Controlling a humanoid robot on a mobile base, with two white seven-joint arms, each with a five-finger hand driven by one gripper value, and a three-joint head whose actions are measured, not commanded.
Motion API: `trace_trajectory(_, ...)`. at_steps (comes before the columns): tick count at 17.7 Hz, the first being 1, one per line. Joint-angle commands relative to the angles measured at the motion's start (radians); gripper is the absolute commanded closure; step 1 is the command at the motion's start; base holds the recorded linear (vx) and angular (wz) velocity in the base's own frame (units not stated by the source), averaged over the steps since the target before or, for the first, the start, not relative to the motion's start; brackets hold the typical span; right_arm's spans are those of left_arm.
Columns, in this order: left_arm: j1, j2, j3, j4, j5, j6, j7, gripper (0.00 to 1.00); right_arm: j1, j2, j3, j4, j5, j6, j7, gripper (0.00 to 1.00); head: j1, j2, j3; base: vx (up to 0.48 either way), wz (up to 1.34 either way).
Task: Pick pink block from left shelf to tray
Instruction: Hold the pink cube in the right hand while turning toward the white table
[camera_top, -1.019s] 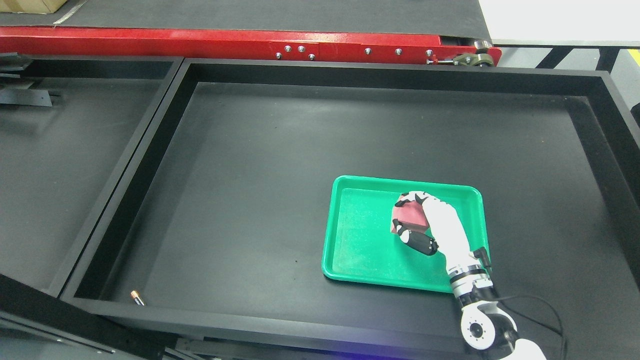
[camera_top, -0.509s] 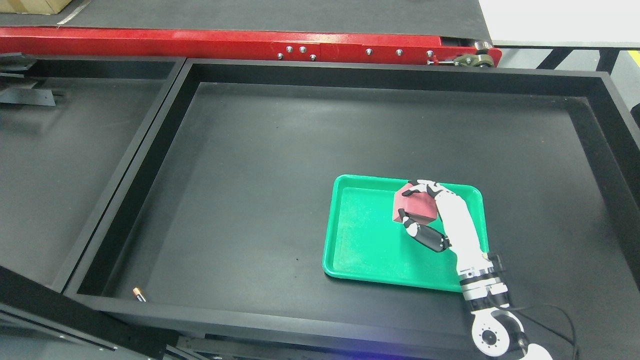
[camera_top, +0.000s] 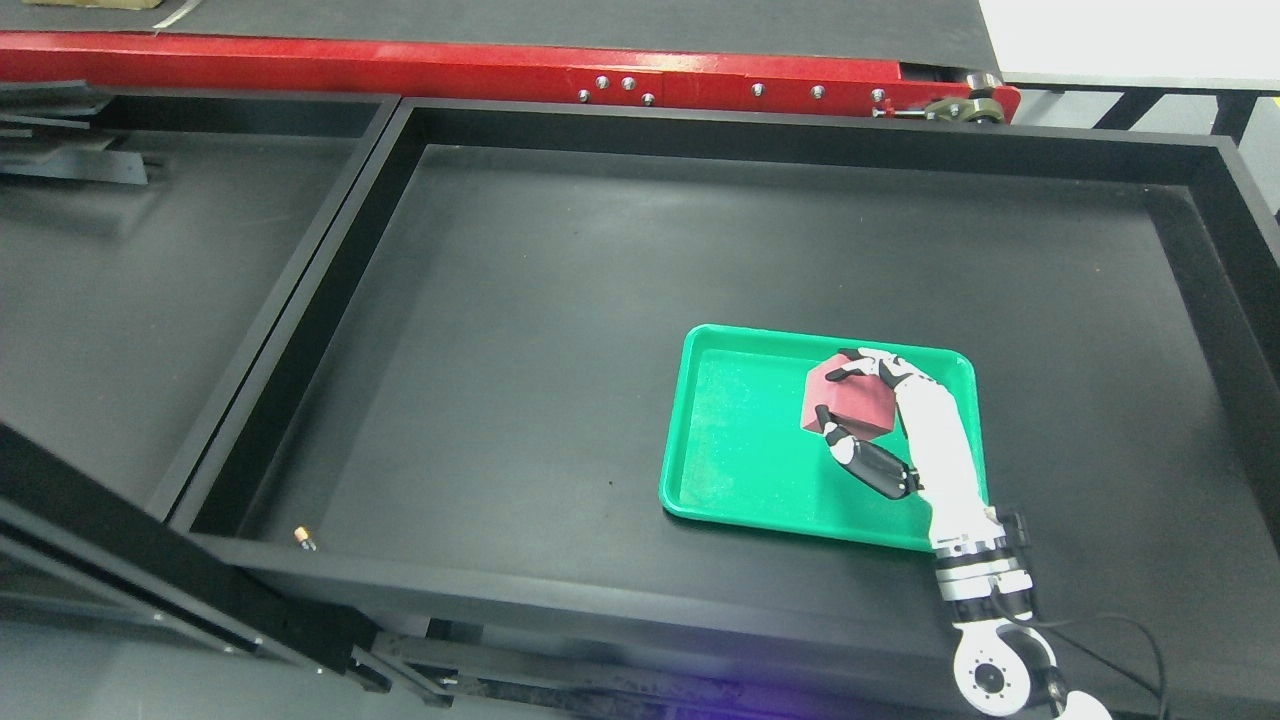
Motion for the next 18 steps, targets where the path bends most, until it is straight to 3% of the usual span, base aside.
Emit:
trace_trajectory(1,0.020,0.017,0.000,-0.017,0.000,0.000,0.000,0.00,0.009,-0.017,-0.016,-0.007,-0.004,-0.017,-0.031,0.95,0.0000,0.000,0.000,-0.127,0.09)
trace_trajectory(9,0.020,0.017,0.000,-0.017,0.000,0.000,0.000,0.00,0.022,-0.017,-0.016,-0.031,-0.004,-0.023,-0.040,0.94,0.0000,0.000,0.000,-0.129,0.16)
trace_trajectory(18,0.020,0.017,0.000,-0.017,0.000,0.000,0.000,0.00,0.040,-0.017,-0.028,-0.045,-0.004,-0.030,-0.040,0.94,0.0000,0.000,0.000,-0.085,0.54)
